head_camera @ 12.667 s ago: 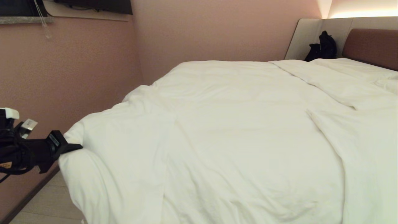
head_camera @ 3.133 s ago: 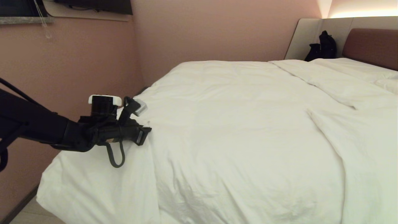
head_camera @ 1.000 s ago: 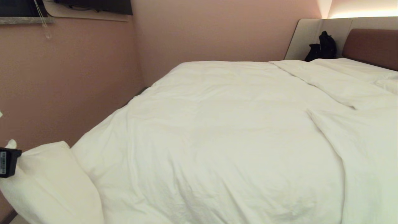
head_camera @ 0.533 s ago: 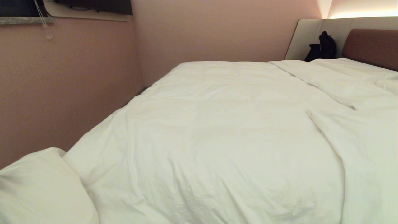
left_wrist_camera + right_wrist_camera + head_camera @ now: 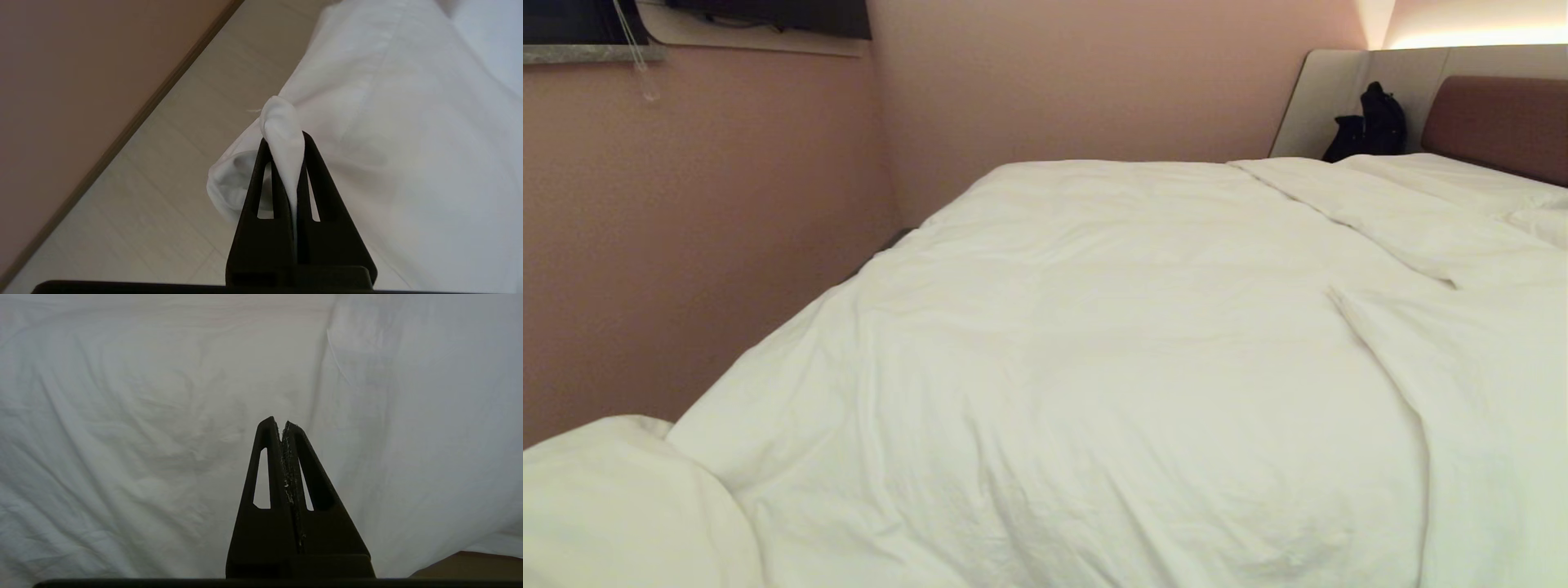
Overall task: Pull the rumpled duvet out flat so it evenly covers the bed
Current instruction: Flatten the corners of the folded blanket
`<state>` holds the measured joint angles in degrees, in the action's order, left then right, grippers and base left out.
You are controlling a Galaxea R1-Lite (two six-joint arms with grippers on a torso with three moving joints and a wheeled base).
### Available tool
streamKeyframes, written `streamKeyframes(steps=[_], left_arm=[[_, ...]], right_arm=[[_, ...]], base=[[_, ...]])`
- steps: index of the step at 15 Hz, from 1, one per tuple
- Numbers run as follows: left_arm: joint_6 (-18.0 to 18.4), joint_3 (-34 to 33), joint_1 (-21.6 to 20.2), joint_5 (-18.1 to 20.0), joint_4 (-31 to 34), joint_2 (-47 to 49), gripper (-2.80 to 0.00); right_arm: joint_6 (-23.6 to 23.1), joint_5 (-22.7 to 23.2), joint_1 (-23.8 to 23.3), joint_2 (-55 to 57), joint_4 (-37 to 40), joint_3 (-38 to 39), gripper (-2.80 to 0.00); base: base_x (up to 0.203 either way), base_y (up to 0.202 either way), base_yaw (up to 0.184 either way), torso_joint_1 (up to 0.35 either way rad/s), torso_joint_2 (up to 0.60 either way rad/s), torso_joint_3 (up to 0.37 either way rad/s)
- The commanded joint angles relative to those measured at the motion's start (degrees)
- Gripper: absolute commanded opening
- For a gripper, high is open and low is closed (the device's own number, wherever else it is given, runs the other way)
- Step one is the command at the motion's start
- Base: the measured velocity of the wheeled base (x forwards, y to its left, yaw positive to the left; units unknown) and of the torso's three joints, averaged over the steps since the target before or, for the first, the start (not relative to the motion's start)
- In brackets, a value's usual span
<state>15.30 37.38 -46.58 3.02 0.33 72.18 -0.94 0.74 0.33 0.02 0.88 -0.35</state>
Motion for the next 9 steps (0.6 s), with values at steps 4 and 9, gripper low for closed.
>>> streamKeyframes(steps=[4,9], left_arm=[[0.08,-1.03,-8.15,0.05,0.02,1.31,-2.8],[-2.29,-4.33,-12.66,0.05,-0.07,4.46,-2.8]], right_arm=[[-0.03,0.05,0.02,0.06,0.0,0.0,-2.8],[-0.03,0.05,0.02,0.06,0.0,0.0,-2.8]], base=[[0.0,0.0,0.0,0.0,0.0,0.0],[0.0,0.0,0.0,0.0,0.0,0.0]])
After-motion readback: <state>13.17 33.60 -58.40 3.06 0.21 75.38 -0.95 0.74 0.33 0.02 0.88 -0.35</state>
